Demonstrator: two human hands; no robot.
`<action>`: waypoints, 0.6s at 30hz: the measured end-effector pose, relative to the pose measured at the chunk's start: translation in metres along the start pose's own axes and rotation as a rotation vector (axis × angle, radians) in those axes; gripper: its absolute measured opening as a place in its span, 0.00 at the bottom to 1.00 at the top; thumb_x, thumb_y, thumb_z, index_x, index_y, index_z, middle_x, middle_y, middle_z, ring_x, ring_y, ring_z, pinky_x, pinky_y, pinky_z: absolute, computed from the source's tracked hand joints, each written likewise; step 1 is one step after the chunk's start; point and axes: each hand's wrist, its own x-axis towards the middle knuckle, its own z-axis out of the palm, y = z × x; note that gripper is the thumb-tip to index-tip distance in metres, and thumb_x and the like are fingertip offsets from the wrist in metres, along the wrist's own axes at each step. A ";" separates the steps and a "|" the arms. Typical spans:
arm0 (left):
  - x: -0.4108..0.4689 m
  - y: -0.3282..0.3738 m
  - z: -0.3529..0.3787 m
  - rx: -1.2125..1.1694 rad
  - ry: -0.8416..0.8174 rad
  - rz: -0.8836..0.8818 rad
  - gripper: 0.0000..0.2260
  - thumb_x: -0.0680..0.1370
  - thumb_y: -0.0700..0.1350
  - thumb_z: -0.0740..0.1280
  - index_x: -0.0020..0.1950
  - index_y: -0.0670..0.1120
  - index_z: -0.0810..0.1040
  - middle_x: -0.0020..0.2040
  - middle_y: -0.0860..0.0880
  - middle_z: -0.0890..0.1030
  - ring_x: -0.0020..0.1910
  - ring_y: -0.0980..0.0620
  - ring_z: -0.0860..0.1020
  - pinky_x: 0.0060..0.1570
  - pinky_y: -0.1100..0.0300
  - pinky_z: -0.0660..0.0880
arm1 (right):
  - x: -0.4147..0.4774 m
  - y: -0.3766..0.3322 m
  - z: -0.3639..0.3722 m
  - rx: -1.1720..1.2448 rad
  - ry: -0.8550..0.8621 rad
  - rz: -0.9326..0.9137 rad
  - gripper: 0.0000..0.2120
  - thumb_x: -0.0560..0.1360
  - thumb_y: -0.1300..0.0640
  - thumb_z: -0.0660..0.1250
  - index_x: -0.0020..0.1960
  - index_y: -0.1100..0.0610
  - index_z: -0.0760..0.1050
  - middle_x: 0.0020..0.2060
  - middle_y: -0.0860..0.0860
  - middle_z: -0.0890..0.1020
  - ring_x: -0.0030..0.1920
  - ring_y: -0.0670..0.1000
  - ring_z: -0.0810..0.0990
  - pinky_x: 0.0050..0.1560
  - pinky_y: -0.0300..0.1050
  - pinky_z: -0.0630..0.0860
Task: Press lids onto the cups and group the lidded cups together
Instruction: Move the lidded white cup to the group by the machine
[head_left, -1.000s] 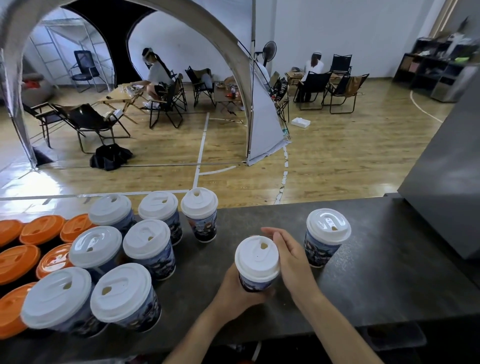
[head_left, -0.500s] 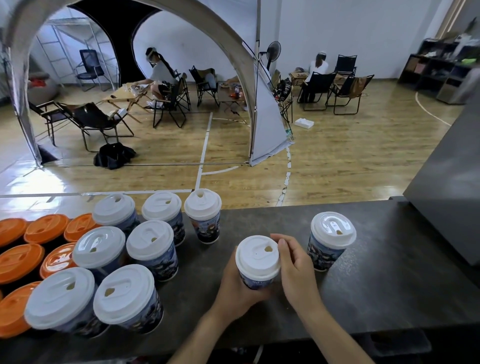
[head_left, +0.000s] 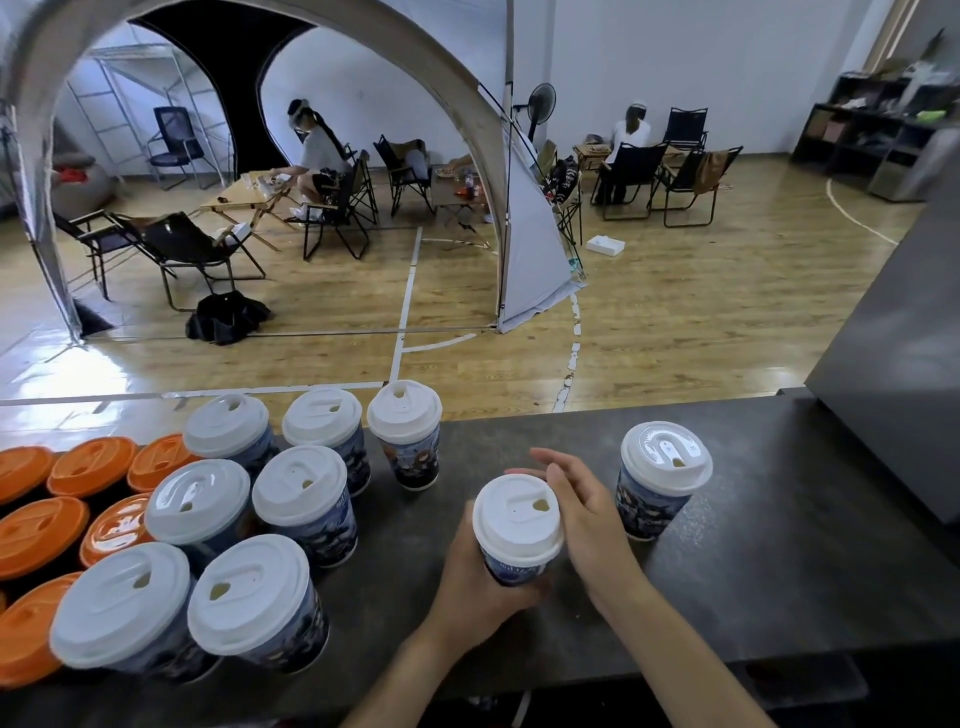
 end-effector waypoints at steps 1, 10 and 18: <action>-0.003 -0.001 0.004 0.012 0.073 0.028 0.41 0.62 0.42 0.85 0.71 0.50 0.70 0.66 0.57 0.79 0.68 0.54 0.77 0.67 0.61 0.74 | 0.000 0.001 0.001 -0.009 0.017 -0.009 0.11 0.86 0.59 0.56 0.62 0.55 0.76 0.50 0.50 0.87 0.54 0.51 0.85 0.55 0.43 0.80; -0.005 -0.004 0.009 -0.025 0.122 0.015 0.37 0.63 0.35 0.85 0.69 0.44 0.73 0.63 0.52 0.82 0.64 0.51 0.80 0.64 0.59 0.76 | -0.004 0.005 0.002 -0.030 0.123 -0.054 0.08 0.84 0.61 0.60 0.60 0.53 0.74 0.46 0.50 0.87 0.50 0.47 0.85 0.49 0.39 0.79; -0.004 -0.015 0.005 -0.088 0.063 -0.040 0.38 0.66 0.37 0.84 0.73 0.41 0.71 0.68 0.48 0.80 0.68 0.49 0.78 0.70 0.56 0.73 | 0.005 0.005 0.001 0.028 -0.006 0.028 0.10 0.85 0.58 0.59 0.64 0.56 0.73 0.46 0.49 0.86 0.49 0.47 0.84 0.47 0.37 0.78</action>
